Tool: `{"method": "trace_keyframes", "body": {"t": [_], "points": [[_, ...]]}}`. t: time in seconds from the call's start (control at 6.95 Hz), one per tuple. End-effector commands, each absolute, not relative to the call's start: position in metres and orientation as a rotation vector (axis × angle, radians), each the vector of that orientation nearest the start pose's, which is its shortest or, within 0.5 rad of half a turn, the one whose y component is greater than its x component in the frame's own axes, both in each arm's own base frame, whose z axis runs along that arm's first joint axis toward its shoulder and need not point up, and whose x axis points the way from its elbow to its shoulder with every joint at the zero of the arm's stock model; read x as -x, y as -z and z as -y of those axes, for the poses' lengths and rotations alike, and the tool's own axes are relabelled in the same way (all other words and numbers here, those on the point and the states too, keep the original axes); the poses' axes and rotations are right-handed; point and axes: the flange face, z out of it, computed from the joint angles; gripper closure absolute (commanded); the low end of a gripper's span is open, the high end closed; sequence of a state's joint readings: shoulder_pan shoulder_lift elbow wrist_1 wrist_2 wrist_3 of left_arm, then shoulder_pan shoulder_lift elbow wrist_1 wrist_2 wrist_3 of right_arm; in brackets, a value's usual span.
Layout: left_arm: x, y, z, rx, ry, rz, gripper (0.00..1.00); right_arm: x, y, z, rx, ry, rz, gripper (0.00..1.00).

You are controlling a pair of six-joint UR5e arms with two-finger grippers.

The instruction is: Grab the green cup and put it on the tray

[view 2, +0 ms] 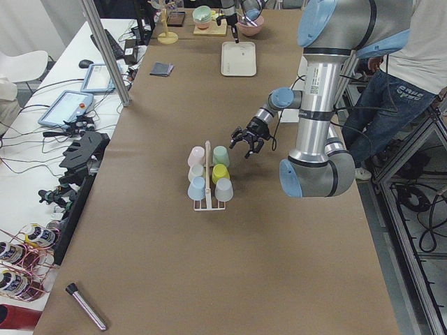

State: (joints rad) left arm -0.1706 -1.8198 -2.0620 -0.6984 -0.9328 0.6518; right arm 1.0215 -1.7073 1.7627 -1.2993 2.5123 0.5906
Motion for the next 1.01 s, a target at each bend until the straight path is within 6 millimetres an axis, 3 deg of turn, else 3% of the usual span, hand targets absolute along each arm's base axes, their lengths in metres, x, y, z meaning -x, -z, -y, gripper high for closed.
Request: {"method": "trace_keyframes", "body": {"t": [0.0, 0.29, 0.43, 0.72, 0.86], "points": [[-0.447, -0.387, 0.298, -0.122, -2.051, 0.838, 0.05, 0.177, -0.58, 0.412, 0.251, 0.104, 0.99, 1.0], [-0.455, -0.413, 0.297, -0.049, -2.074, 0.869, 0.04, 0.162, -0.571, 0.418, 0.254, 0.102, 1.063, 1.0], [-0.449, -0.423, 0.295, -0.008, -2.083, 0.883, 0.04, 0.165, -0.563, 0.424, 0.241, 0.112, 1.073, 1.0], [-0.445, -0.428, 0.293, 0.021, -2.082, 0.893, 0.06, 0.183, -0.533, 0.45, 0.202, 0.14, 1.09, 1.0], [-0.443, -0.434, 0.293, 0.035, -2.086, 0.904, 0.07, 0.207, -0.514, 0.46, 0.195, 0.18, 1.091, 1.0]]}}
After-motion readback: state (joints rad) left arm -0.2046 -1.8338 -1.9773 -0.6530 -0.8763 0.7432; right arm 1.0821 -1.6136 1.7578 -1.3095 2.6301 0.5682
